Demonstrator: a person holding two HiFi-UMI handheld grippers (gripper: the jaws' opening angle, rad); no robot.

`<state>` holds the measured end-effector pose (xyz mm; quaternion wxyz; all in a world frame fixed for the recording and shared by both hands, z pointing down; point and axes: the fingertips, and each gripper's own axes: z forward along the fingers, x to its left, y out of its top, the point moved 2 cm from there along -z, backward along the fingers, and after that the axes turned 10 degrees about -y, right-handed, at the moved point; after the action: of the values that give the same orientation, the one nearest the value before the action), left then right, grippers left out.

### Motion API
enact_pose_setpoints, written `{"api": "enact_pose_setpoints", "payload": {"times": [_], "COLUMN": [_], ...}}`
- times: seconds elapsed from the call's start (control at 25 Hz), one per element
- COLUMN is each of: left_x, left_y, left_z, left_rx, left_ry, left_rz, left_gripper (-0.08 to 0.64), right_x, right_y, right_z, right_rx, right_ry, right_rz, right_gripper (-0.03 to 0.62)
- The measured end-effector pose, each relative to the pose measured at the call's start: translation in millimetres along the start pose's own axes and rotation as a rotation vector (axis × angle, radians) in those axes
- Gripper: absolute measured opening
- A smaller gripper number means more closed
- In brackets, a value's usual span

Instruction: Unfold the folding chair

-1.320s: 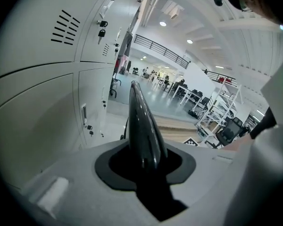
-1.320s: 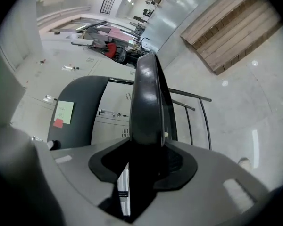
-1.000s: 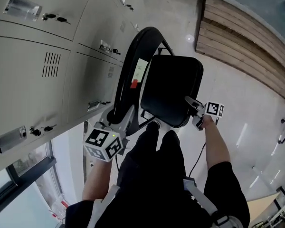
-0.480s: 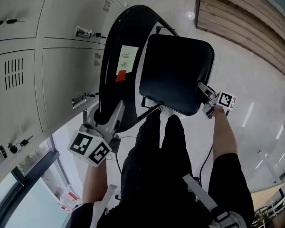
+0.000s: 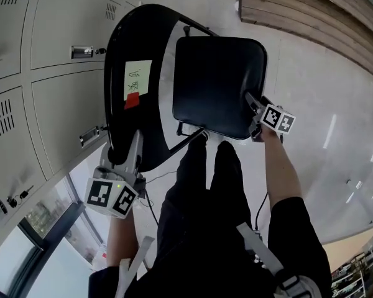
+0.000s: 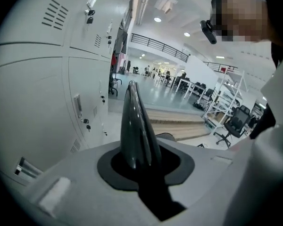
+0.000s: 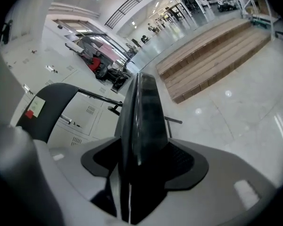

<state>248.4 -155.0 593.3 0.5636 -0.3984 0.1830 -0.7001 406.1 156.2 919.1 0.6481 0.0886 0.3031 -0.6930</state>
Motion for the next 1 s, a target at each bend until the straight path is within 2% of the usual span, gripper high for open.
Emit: {"api": "enact_pose_setpoints", "payload": {"times": [0.12, 0.24, 0.36, 0.4, 0.44, 0.56, 0.72, 0.8, 0.88, 1.0], "left_x": [12.9, 24.6, 18.0, 15.8, 16.3, 27.0, 25.2, 25.7, 26.5, 27.8], "left_y": [-3.1, -9.6, -28.4, -33.1, -35.7, -40.4, -35.3, -35.3, -36.6, -37.4], "left_z": [-1.3, 1.1, 22.8, 30.0, 33.9, 29.9, 37.5, 38.4, 37.7, 37.6], "left_rx": [0.026, 0.041, 0.061, 0.059, 0.056, 0.065, 0.076, 0.079, 0.08, 0.079], "left_ry": [0.064, 0.092, 0.036, 0.003, -0.024, -0.039, -0.007, 0.004, 0.008, 0.005], "left_rz": [0.031, 0.029, -0.021, -0.035, -0.044, -0.068, -0.062, -0.052, -0.052, -0.053], "left_gripper": [0.096, 0.112, 0.099, 0.078, 0.065, 0.063, 0.07, 0.078, 0.083, 0.083], "right_x": [-4.3, -13.8, -38.7, -46.4, -52.8, -63.8, -59.7, -49.7, -37.2, -32.6], "right_y": [0.0, 1.3, -4.3, -7.8, -10.7, -14.6, -11.8, -20.5, -31.6, -46.6], "right_z": [1.3, -0.1, -2.1, -2.0, -2.3, -5.1, -8.5, -2.2, 6.1, 20.2], "right_rx": [-0.037, -0.05, 0.018, 0.046, 0.064, 0.091, 0.066, 0.07, 0.12, 0.219], "right_ry": [-0.088, -0.259, -0.434, -0.466, -0.481, -0.489, -0.566, -0.577, -0.564, -0.561], "right_rz": [-0.034, -0.06, -0.146, -0.175, -0.188, -0.201, -0.352, -0.436, -0.465, -0.453], "right_gripper": [0.31, 0.335, 0.282, 0.333, 0.236, 0.139, 0.118, 0.117, 0.116, 0.114]}}
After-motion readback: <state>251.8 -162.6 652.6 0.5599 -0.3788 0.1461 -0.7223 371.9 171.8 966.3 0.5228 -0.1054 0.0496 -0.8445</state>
